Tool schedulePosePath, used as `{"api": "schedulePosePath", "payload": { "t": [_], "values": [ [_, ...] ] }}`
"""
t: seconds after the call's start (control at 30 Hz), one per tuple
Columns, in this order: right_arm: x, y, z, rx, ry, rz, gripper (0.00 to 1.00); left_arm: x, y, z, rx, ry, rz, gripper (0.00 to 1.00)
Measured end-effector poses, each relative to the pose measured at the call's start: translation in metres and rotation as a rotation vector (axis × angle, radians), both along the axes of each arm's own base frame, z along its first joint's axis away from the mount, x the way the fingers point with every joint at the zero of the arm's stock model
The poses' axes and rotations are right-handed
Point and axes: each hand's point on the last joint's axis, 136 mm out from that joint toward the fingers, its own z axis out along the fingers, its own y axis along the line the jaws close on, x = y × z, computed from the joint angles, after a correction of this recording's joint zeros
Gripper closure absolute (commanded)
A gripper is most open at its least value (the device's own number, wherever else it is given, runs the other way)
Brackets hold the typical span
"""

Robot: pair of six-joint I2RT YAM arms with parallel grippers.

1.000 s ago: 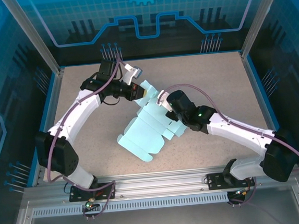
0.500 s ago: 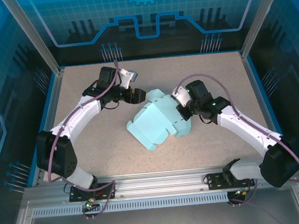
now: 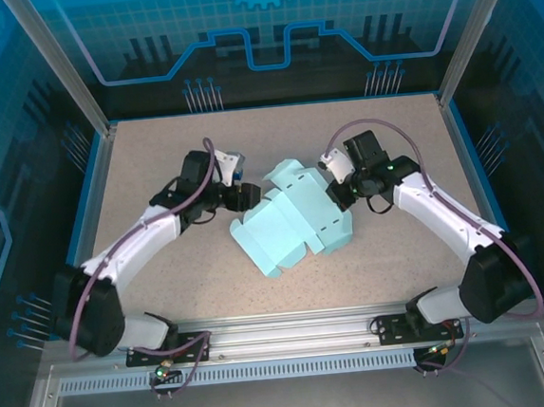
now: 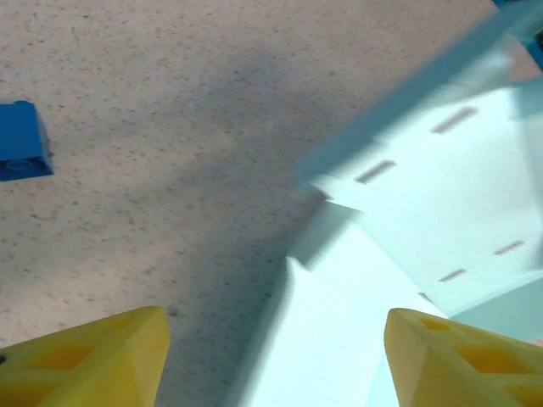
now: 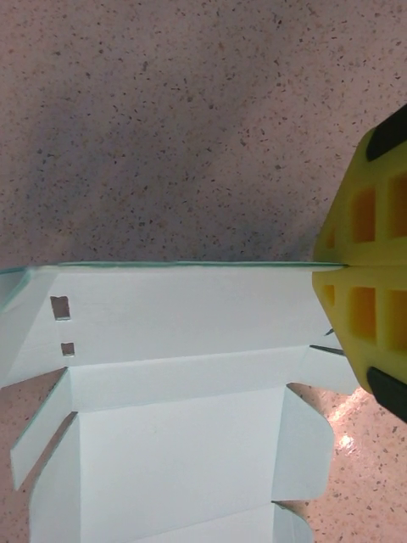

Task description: Fold the paper box

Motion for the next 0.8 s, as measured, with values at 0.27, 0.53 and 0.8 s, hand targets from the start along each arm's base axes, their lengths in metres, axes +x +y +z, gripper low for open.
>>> {"api": "schedulePosePath", "payload": {
  "t": [0.27,0.53,0.8],
  "values": [
    [0.010,-0.008,-0.019,-0.043,0.142,-0.077,1.00,-0.054,-0.075,-0.009,-0.107,0.004,-0.168,0.40],
    [0.023,-0.012,-0.030,-0.087,0.229,-0.120,1.00,-0.035,-0.119,-0.105,-0.038,0.142,-0.214,0.63],
    [0.032,-0.010,-0.033,-0.103,0.260,-0.136,1.00,-0.015,-0.134,-0.139,-0.033,0.141,-0.213,0.78]
  ]
}}
